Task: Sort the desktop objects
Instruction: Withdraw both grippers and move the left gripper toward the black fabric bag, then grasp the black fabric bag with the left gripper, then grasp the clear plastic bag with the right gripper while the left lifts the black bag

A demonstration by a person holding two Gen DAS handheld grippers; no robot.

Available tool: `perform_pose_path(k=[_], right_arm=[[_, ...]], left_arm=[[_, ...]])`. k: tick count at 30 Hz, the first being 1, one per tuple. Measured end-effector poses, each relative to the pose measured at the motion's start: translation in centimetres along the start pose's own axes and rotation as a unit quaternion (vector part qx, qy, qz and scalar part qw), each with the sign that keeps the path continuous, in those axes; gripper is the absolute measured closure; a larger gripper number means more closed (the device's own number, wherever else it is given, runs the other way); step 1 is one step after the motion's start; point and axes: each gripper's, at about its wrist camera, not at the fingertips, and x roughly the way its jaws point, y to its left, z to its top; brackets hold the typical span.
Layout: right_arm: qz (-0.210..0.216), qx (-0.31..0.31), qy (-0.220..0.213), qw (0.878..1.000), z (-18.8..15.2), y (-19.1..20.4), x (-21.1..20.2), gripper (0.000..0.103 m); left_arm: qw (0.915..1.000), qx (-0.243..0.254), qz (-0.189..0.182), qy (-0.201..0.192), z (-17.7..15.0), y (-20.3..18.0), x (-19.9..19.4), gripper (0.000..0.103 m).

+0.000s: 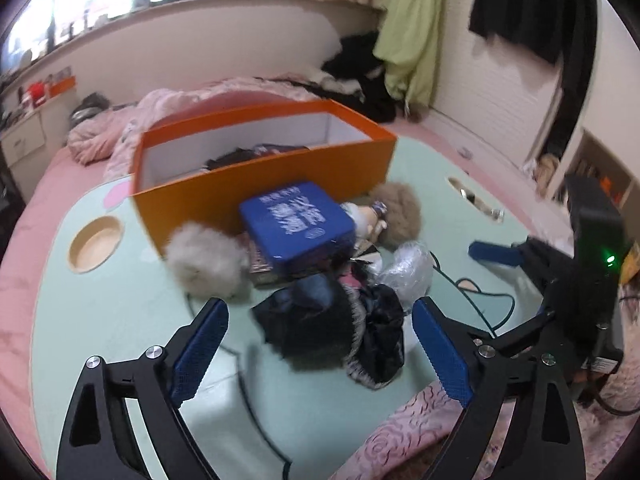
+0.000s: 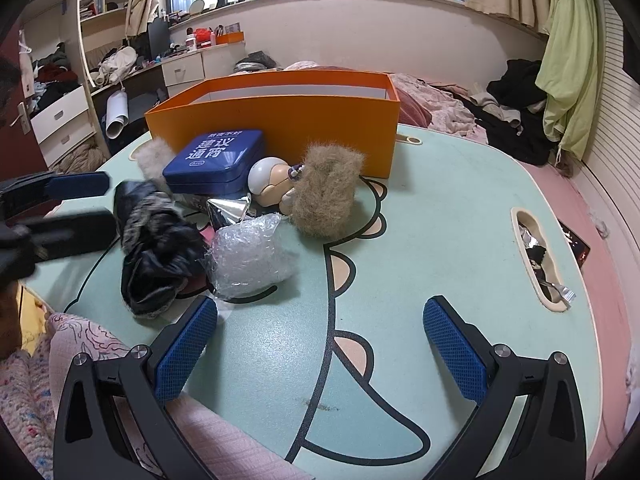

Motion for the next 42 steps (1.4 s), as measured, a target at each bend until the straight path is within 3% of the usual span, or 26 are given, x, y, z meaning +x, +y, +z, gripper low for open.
perform_pose_path(k=[2, 3, 7, 9, 14, 18, 20, 22, 26, 32, 33, 34, 36, 38, 42], right_arm=[[0.000, 0.000, 0.000, 1.000, 0.0, 0.0, 0.0, 0.000], [0.000, 0.000, 0.000, 1.000, 0.0, 0.0, 0.0, 0.000], [-0.001, -0.001, 0.000, 1.000, 0.0, 0.0, 0.0, 0.000], [-0.002, -0.001, 0.001, 1.000, 0.0, -0.1, 0.0, 0.000], [-0.001, -0.001, 0.000, 1.000, 0.0, -0.1, 0.0, 0.000], [0.002, 0.002, 0.000, 1.000, 0.1, -0.1, -0.1, 0.000], [0.007, 0.004, 0.004, 1.000, 0.3, -0.1, -0.1, 0.000], [0.022, 0.011, 0.003, 1.000, 0.7, -0.1, -0.4, 0.000], [0.042, 0.011, -0.011, 0.999, 1.9, 0.4, -1.1, 0.002], [0.040, -0.014, 0.016, 0.999, 3.3, 2.4, 0.7, 0.023], [0.038, -0.018, 0.023, 0.999, 3.4, 2.7, 0.9, 0.031], [0.034, -0.024, 0.032, 0.999, 3.4, 3.1, 1.3, 0.037], [0.024, -0.035, 0.036, 0.998, 3.1, 3.2, 1.6, 0.068], [0.039, -0.032, 0.034, 0.998, 2.9, 2.9, 1.1, 0.069], [0.044, -0.026, 0.012, 0.999, 2.5, 2.3, -0.5, 0.069]], left_arm=[[0.9998, 0.008, -0.011, 0.016, 0.1, -0.3, 0.9, 0.025], [0.9996, 0.007, -0.011, 0.026, 0.1, -0.2, 1.2, 0.038], [0.9990, -0.011, -0.037, 0.023, -0.4, 0.6, 1.0, 0.059], [0.9994, -0.021, -0.027, 0.009, -0.8, 1.1, -0.1, 0.066], [0.9981, -0.057, -0.014, -0.019, -2.9, 2.9, -2.9, 0.066], [0.9987, -0.049, 0.005, -0.016, -3.8, 3.1, -2.6, 0.063], [0.9983, -0.053, 0.005, -0.024, -3.8, 3.2, -2.7, 0.054], [0.9981, -0.053, 0.013, -0.029, -3.8, 3.2, -2.8, 0.034], [0.9980, -0.054, 0.010, -0.031, -3.4, 3.4, -2.7, 0.033], [0.9986, -0.053, 0.007, -0.006, -2.9, 3.5, -1.1, 0.033], [0.9986, -0.053, 0.002, -0.004, -3.0, 3.5, -1.0, 0.033], [0.9986, -0.053, -0.004, -0.001, -3.0, 3.5, -0.9, 0.041], [0.9984, -0.053, -0.019, 0.000, -3.1, 3.5, -0.9, 0.053], [0.9985, -0.052, -0.013, -0.008, -3.3, 3.4, -1.4, 0.061], [0.9987, -0.045, -0.003, -0.024, -3.3, 2.9, -2.5, 0.064]])
